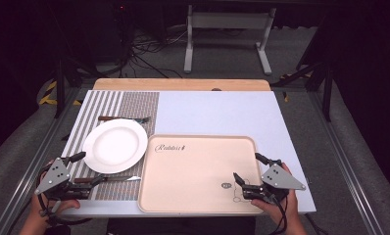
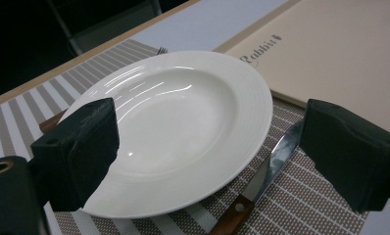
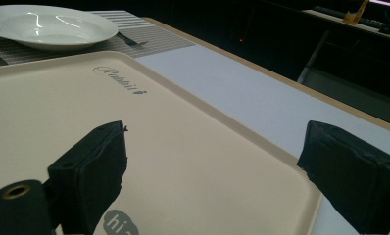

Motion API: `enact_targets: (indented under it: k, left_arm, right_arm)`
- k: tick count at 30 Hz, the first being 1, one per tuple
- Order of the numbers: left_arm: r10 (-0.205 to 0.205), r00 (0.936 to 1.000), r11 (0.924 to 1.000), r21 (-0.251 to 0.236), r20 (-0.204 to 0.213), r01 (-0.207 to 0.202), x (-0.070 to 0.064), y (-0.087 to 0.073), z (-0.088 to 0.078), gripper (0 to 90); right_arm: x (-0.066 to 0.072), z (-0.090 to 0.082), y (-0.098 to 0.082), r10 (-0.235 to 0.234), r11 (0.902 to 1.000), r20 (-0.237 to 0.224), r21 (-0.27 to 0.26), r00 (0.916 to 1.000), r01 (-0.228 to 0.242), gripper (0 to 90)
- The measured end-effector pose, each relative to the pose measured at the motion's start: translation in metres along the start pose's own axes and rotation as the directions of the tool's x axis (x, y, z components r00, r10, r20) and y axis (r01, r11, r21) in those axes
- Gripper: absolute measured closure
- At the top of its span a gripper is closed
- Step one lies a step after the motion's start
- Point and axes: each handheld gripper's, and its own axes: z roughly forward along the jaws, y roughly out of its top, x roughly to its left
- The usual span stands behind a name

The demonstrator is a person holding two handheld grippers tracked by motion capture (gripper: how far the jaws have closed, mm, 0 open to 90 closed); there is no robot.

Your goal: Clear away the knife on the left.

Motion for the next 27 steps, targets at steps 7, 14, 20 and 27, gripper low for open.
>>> enact_targets:
  k: [7,14,20,27]
  left_arm:
    - [-0.007,1.0,0.9986,0.053,0.004,0.007,-0.001,-0.005,-0.002,11.4]
    - [-0.038,0.9979,0.9927,0.117,0.053,0.031,0.001,-0.014,-0.003,12.1]
    - [-0.046,0.9961,0.9858,0.165,0.076,0.033,0.001,-0.019,-0.002,12.6]
    - [-0.071,0.9916,0.9697,0.24,0.108,0.043,0.004,-0.027,0.001,16.5]
  right_arm:
    - [-0.007,0.001,-0.001,0.015,0.9999,-0.002,0.005,0.9999,-0.015,10.2]
    - [-0.011,0.011,0.0,0.03,0.9987,-0.045,0.042,0.9985,-0.029,11.2]
    - [-0.013,0.017,0.001,0.033,0.9982,-0.07,0.052,0.997,-0.03,12.1]
    - [-0.014,0.024,-0.001,0.024,0.9953,-0.063,0.095,0.9977,-0.018,13.8]
